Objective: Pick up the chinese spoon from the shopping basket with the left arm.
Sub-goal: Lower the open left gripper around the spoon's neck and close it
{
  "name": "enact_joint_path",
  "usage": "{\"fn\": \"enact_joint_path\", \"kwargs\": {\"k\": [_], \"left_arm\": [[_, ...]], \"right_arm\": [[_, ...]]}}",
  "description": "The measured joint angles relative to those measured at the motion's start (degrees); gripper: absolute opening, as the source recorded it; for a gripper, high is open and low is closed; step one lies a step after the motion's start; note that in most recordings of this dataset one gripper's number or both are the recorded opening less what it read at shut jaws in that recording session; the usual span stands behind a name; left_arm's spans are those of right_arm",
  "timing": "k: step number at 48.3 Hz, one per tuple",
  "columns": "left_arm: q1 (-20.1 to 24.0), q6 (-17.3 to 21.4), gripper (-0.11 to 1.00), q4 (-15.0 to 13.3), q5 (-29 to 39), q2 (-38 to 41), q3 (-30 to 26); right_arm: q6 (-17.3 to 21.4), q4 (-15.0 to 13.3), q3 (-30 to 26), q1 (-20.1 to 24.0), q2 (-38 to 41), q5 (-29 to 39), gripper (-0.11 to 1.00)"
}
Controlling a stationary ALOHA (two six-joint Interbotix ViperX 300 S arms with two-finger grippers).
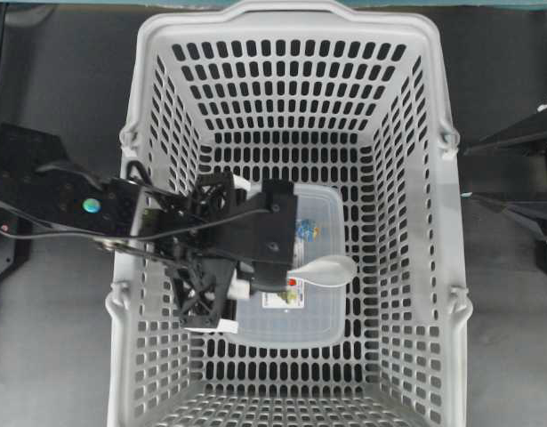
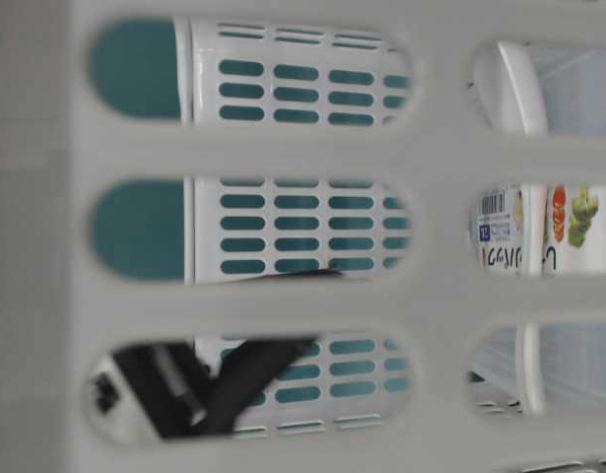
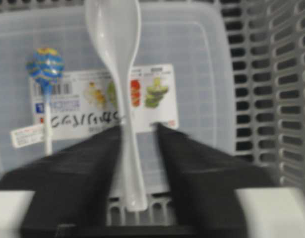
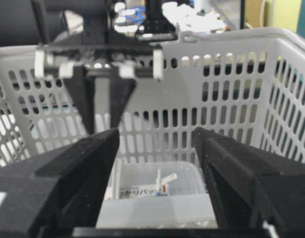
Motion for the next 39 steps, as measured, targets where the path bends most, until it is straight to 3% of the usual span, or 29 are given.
{"fn": "enact_joint_path", "kwargs": {"k": [6, 10, 32, 34, 39], "left_arm": [[0.0, 0.0, 0.83, 0.0, 0.18, 2.81, -0.7], [-0.09, 0.0, 0.91, 0.0, 0.35, 5.36, -1.58], [-0.26, -0.35, 0.81, 0.0, 0.62, 11.69, -3.08], [-0.26, -0.26, 0.77, 0.0, 0.53, 11.6, -2.99], [-0.26, -0.35, 0.53, 0.0, 0.97, 11.6, -2.55]], "right_arm": [[0.0, -0.09, 0.0, 0.09, -0.09, 0.0, 0.6], [0.0, 0.0, 0.0, 0.09, 0.0, -0.18, 0.6], [0.0, 0.0, 0.0, 0.09, 0.0, -0.79, 0.6], [0.0, 0.0, 0.0, 0.09, -0.09, -0.79, 0.6], [0.0, 0.0, 0.0, 0.09, 0.0, -0.79, 0.6]]}}
